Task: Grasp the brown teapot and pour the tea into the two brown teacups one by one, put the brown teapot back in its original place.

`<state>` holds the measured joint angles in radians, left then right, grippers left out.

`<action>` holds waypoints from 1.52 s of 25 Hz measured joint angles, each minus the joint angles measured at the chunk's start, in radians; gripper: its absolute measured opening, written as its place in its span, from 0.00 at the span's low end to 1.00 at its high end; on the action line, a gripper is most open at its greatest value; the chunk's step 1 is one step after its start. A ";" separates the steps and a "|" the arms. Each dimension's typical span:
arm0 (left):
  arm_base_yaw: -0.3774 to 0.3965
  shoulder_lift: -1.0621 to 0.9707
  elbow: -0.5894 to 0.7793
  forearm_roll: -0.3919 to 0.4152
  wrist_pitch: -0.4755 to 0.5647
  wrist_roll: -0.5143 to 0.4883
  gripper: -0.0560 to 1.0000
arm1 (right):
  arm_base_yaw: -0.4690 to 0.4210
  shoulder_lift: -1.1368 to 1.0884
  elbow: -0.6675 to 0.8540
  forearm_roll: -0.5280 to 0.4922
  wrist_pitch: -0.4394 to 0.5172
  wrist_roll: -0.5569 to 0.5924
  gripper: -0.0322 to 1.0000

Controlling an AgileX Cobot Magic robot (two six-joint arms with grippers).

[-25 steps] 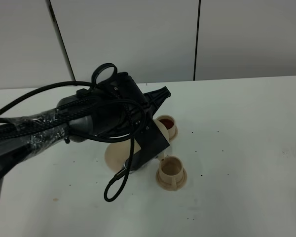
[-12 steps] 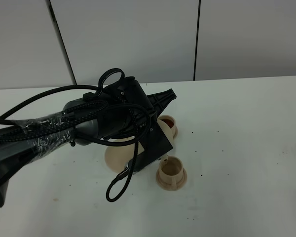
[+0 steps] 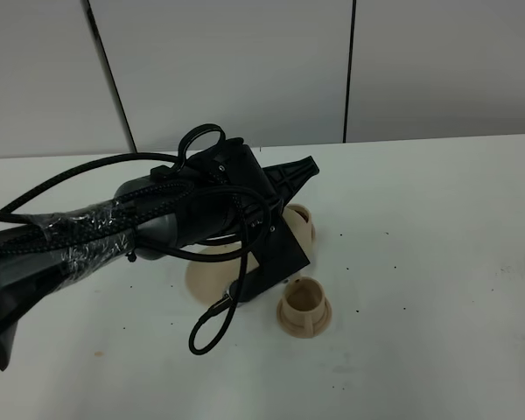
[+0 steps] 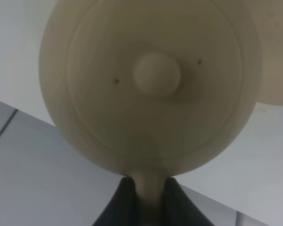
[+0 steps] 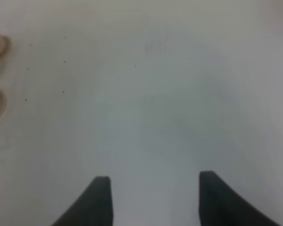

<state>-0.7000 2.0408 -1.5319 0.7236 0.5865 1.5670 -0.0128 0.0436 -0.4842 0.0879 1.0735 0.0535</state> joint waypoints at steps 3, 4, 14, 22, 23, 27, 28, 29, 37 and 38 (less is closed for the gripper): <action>-0.002 0.000 0.000 0.010 -0.002 0.000 0.21 | 0.000 0.000 0.000 0.000 0.000 0.000 0.43; -0.002 0.000 0.000 0.013 -0.002 0.000 0.21 | 0.000 0.000 0.000 0.000 0.000 0.000 0.43; -0.016 0.000 0.000 0.016 -0.002 0.025 0.21 | 0.000 0.000 0.000 0.000 0.000 0.000 0.43; -0.029 0.000 0.000 0.043 0.020 0.027 0.21 | 0.000 0.000 0.000 0.000 0.000 0.000 0.43; -0.030 0.000 0.000 0.043 0.021 0.027 0.21 | 0.000 0.000 0.000 0.000 0.000 0.000 0.43; -0.031 0.000 0.000 0.060 0.023 0.027 0.21 | 0.000 0.000 0.000 0.000 0.000 0.000 0.43; -0.032 0.000 0.000 0.065 0.024 0.027 0.21 | 0.000 0.000 0.000 0.000 0.000 0.000 0.43; -0.032 0.000 0.000 0.066 0.024 0.027 0.21 | 0.000 0.000 0.000 0.000 0.000 0.000 0.43; -0.042 0.000 0.000 0.069 0.023 0.032 0.21 | 0.000 0.000 0.000 0.000 0.000 0.000 0.43; -0.042 0.000 0.000 0.069 0.023 0.037 0.21 | 0.000 0.000 0.000 0.000 0.000 0.000 0.43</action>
<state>-0.7417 2.0408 -1.5319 0.7930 0.6096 1.6041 -0.0128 0.0436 -0.4842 0.0879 1.0735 0.0535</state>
